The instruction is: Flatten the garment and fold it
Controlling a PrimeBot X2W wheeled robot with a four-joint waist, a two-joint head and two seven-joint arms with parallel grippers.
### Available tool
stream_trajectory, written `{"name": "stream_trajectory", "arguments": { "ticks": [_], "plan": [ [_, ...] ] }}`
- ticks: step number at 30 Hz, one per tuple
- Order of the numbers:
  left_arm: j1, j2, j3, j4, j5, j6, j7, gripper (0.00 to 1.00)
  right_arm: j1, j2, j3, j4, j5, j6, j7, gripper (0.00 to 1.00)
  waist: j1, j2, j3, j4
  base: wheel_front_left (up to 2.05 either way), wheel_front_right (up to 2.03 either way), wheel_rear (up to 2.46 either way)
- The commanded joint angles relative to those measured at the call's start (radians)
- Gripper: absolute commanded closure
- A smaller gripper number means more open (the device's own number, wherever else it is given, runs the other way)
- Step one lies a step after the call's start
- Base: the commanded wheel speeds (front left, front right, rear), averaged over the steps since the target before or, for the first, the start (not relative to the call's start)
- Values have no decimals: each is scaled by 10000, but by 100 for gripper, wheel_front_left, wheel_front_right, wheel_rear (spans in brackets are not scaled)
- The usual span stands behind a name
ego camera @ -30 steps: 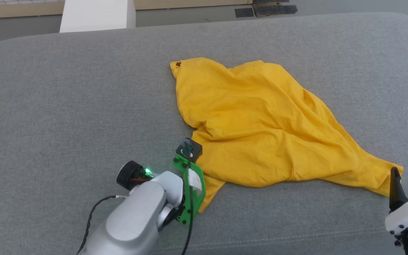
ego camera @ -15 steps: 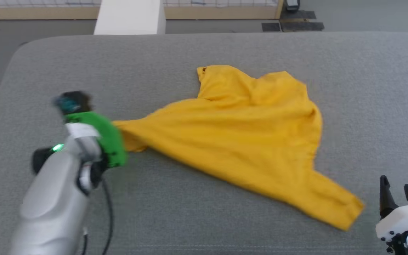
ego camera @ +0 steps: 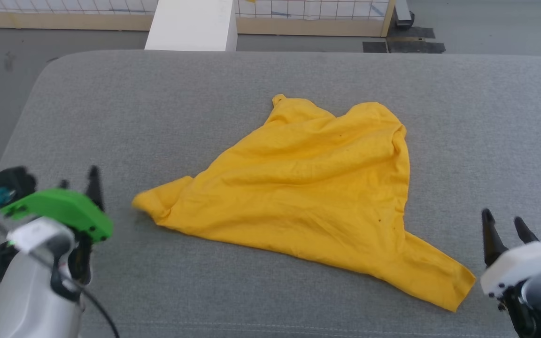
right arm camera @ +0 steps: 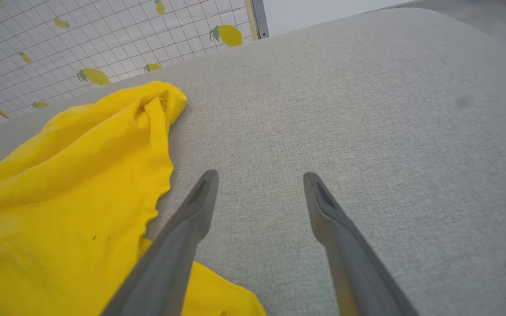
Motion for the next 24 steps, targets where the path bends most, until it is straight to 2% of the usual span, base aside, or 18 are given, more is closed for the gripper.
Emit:
{"name": "stream_trajectory", "arguments": {
  "ticks": [1, 3, 5, 8, 14, 21, 24],
  "plan": [
    [509, 131, 117, -265, 322, 86, -748, 0, -317, 5, 166, -117, -170, -11, 213, 0, 0, 0, 32, 73, 0, 0, 0],
    [905, 239, 158, -622, 790, -17, -1952, 0, -639, 5, 385, -147, -374, -11, 795, 0, 0, 0, 168, 187, 0, 0, 0],
    [1244, 272, 31, -846, 1237, -304, -3136, 0, -1094, 5, 598, -177, -691, -11, 1463, 0, 0, 0, 319, 315, 0, 0, 0],
    [1516, 234, -242, -920, 1808, -644, -3994, 0, -1882, 5, 833, 5, -1149, -11, 2759, 0, 0, 0, 581, 571, 0, 0, 0],
    [1530, -83, -688, -1411, 2910, -1080, -4240, 0, -3243, 5, 996, 757, -2847, -11, 5138, 0, 0, 0, 1121, 1139, 0, 0, 0],
    [1350, -689, -513, -1674, 3430, -1658, -4248, 0, -3913, 5, 1078, 1800, -3696, -11, 6500, 0, 0, 0, 1687, 1680, 0, 0, 0],
    [1267, -904, -417, -1550, 3567, -1919, -4248, 0, -3944, 5, 1136, 2134, -3581, -11, 6841, 0, 0, 0, 1846, 1844, 0, 0, 0]
  ]
}}
